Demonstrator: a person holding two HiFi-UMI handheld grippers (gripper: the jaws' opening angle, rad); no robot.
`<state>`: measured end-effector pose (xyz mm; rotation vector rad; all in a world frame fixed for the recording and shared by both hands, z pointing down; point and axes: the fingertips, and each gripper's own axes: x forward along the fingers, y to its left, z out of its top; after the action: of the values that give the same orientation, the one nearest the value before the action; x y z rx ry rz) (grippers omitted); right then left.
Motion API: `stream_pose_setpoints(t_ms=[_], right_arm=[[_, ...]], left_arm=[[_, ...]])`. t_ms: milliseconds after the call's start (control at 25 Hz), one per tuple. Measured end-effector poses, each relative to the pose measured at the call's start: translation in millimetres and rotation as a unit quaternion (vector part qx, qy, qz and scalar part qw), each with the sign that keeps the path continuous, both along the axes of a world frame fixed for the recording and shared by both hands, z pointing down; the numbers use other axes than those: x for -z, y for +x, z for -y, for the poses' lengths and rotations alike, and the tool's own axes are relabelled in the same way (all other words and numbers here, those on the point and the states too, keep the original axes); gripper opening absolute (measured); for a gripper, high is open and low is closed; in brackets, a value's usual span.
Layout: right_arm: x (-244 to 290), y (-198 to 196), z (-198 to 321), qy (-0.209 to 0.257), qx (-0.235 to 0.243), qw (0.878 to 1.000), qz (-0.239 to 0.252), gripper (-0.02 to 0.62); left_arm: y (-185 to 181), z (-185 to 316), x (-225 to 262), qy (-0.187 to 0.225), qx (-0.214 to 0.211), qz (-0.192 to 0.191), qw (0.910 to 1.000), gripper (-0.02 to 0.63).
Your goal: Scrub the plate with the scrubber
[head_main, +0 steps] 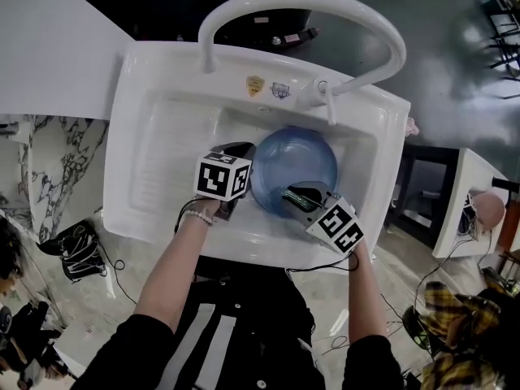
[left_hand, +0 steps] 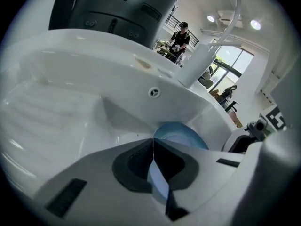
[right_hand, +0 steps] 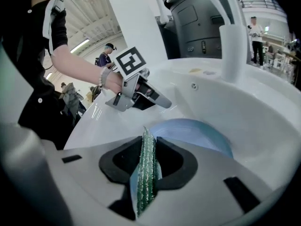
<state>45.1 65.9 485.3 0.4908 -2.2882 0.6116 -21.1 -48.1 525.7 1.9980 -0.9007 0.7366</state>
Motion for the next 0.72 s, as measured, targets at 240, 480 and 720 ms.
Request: stream_pose_setpoints(t_ms=[240, 480, 720], right_arm=[[34.5, 7.7, 36.5, 0.077, -0.142, 0.987, -0.017, 0.094], [91.5, -6.9, 55.3, 0.152, -0.209, 0.966, -0.014, 0.094], [144.7, -8.9, 58.2, 0.204, -0.246, 0.948, 0.004, 0.094]], left_arm=[[-0.9, -0.1, 50.7, 0.056, -0.026, -0.026, 0.9977, 0.000], [1.6, 2.3, 111.1, 0.116, -0.050, -0.042, 0.9911, 0.000], [4.7, -8.4, 167.3, 0.170, -0.064, -0.061, 0.9814, 0.000]])
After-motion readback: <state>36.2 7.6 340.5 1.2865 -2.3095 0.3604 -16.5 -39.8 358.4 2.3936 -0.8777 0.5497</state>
